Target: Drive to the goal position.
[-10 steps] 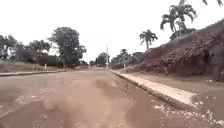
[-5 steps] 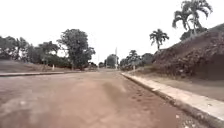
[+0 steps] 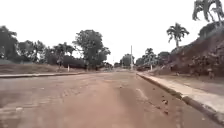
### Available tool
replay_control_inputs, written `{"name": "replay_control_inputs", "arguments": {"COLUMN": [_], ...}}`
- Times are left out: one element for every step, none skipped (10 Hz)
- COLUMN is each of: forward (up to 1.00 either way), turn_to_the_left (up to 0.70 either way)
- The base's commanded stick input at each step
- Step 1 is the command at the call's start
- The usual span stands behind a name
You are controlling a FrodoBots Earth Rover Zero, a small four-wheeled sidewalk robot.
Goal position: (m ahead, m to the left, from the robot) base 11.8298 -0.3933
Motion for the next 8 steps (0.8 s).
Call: {"name": "replay_control_inputs", "arguments": {"forward": [1.00,1.00,1.00,1.00,1.00,1.00,1.00,1.00], "turn_to_the_left": [0.00,0.00,0.00,0.00,0.00,0.00,0.00,0.00]}}
